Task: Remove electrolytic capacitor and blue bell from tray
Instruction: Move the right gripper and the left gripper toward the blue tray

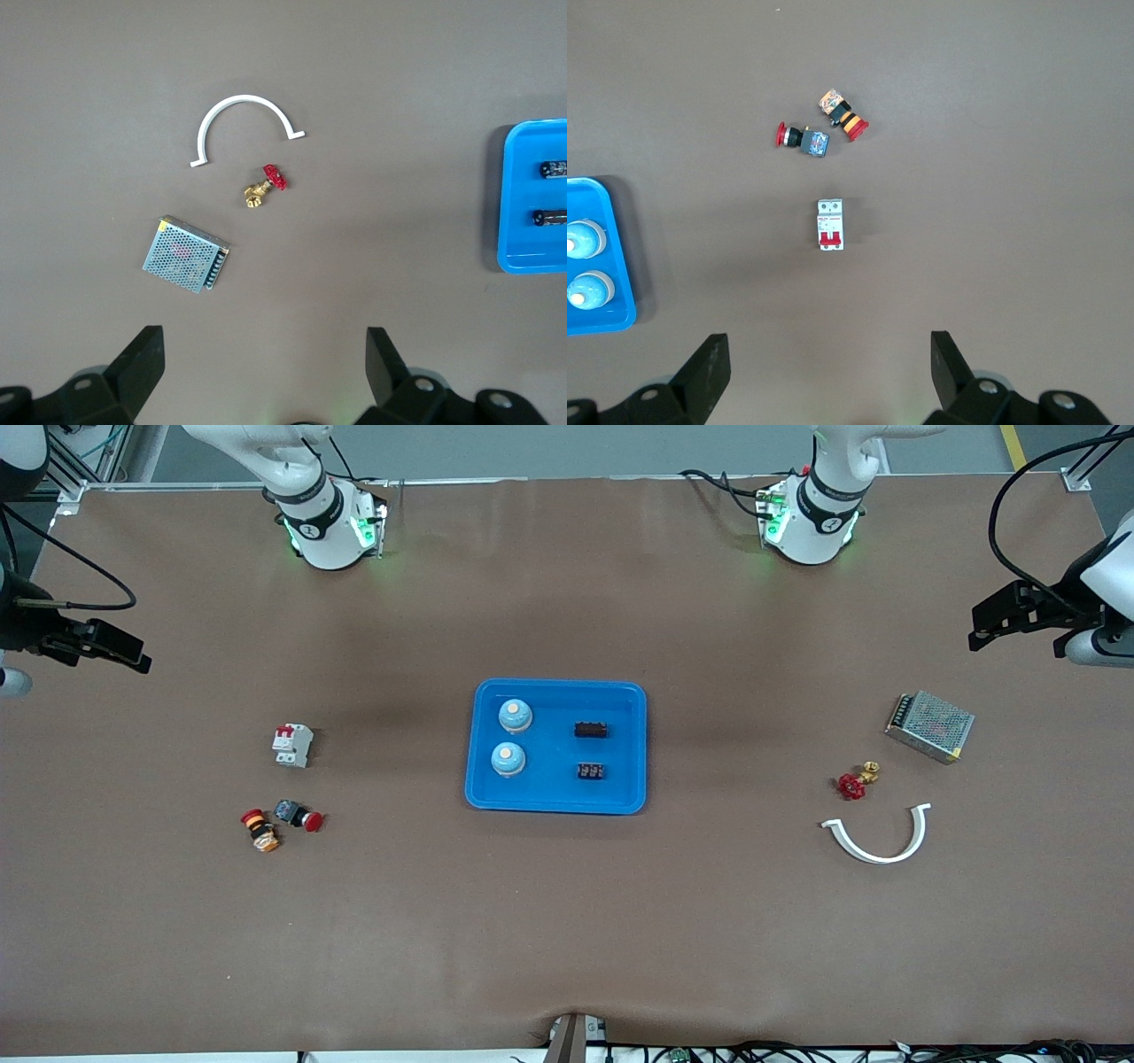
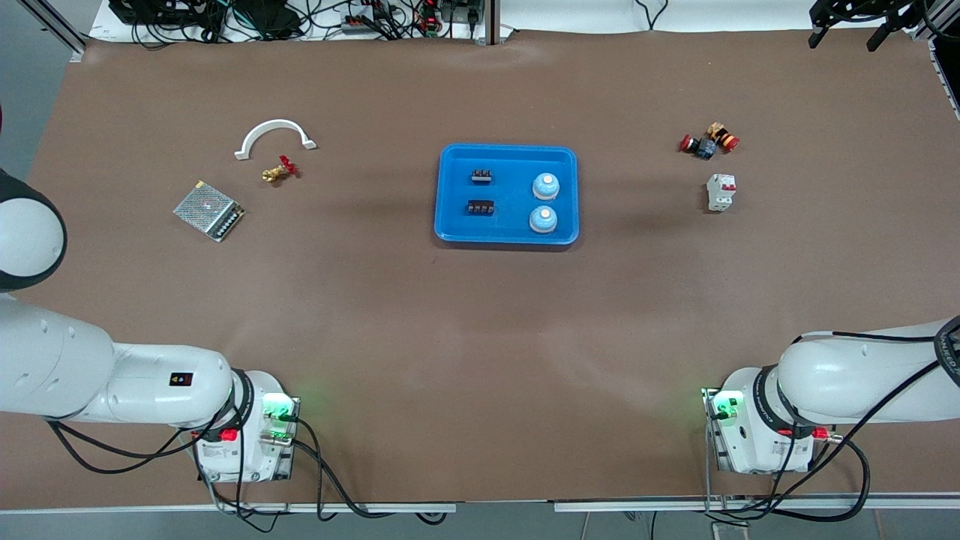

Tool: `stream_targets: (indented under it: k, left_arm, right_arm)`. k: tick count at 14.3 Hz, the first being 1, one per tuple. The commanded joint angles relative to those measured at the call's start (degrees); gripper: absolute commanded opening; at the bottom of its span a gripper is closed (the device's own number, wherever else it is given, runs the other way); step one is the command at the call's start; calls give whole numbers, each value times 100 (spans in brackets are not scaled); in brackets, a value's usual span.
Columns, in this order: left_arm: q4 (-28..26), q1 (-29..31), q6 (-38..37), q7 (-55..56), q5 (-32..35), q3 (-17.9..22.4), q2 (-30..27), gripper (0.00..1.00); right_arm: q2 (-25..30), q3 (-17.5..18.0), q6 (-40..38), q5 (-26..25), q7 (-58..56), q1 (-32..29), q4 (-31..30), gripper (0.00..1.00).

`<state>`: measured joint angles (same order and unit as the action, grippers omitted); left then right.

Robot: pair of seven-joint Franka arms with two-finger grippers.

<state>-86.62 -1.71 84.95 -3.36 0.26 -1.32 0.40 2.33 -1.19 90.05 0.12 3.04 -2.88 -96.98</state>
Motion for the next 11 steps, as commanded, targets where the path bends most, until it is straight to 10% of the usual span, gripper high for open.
stream_targets:
  k: [1,11]
  left_arm:
    - [22,31,39,-33,-35,-17,4,100]
    - [-75,-74,31,1801,-220,-78,13,100]
  right_arm:
    - [-13,5,30,-47,-5,7,12,100]
    - [-66,13,74,-47,4,24,-23,100]
